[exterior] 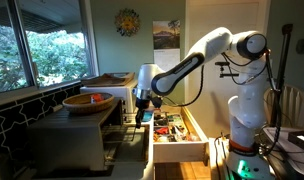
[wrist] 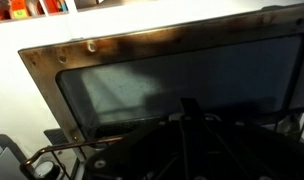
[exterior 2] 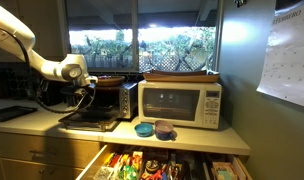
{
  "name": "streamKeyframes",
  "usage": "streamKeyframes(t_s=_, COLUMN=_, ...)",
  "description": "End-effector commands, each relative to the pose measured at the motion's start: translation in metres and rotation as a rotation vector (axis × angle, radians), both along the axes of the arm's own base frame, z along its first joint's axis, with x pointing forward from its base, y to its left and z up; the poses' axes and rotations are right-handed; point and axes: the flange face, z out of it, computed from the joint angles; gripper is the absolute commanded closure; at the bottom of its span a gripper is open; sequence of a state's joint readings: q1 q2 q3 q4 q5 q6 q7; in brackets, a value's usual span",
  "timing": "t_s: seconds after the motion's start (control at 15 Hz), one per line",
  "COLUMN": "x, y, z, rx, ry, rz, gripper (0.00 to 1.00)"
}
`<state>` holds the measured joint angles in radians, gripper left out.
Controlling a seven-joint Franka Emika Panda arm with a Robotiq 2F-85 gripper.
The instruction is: Push the rack in the toaster oven backwards
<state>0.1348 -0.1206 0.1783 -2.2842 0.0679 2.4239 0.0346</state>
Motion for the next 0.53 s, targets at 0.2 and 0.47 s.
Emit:
streamKeyframes(t_s=0.2, x=0.016, y=0.012, z=-0.005, rx=0.011, ry=-0.086, rz=0.093, gripper=1.00)
streamKeyframes(t_s=0.47, x=0.034, y=0.018, z=-0.021, rx=-0.001, ry=-0.126, rz=0.166, gripper=1.00)
